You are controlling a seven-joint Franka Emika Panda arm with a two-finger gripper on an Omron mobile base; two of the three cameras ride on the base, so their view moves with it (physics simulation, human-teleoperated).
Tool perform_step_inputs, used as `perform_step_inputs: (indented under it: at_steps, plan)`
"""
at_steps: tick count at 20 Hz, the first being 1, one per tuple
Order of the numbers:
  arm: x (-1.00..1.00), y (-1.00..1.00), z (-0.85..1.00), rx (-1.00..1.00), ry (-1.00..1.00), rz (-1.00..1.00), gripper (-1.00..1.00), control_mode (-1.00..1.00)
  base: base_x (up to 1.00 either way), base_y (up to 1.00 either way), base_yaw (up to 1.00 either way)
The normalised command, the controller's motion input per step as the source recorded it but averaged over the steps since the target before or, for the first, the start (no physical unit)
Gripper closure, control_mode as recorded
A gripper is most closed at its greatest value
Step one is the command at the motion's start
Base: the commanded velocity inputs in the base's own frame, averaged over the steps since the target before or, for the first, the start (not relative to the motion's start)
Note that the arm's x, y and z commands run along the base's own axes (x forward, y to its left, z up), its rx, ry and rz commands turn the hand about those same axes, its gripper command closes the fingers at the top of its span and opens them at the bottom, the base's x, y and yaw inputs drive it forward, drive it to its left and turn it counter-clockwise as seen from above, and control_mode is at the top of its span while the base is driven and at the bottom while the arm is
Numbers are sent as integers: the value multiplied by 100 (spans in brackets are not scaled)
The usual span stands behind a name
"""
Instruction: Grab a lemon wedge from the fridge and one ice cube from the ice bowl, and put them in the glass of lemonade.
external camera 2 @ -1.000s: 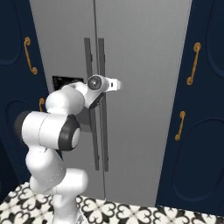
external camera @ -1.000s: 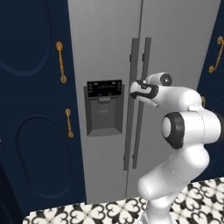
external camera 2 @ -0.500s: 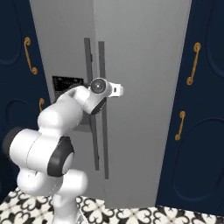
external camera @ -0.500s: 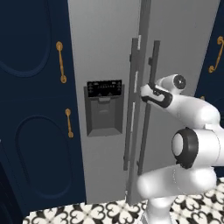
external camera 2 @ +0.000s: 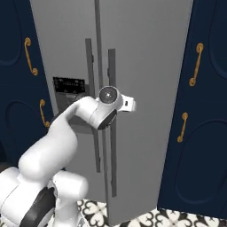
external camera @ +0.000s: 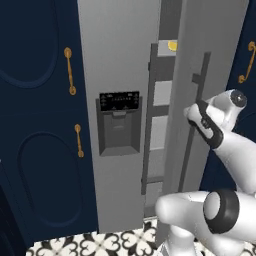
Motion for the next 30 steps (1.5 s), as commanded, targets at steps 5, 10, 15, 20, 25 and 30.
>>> perform_step_inputs:
  at_steps: [5,10,15,20,25,30]
  plan:
    - [-100,-100,0,6,-5,0,100,-100,0,0,0]
    - [-100,-100,0,8,-8,0,100,-100,0,0,0]
    - [-100,-100,0,7,-7,0,100,-100,0,0,0]
    - [-74,-50,19,3,-2,0,100,-100,0,0,0]
    - [-51,12,52,-7,0,0,100,-100,0,0,0]
    - [-50,89,33,-27,0,0,100,-100,0,0,0]
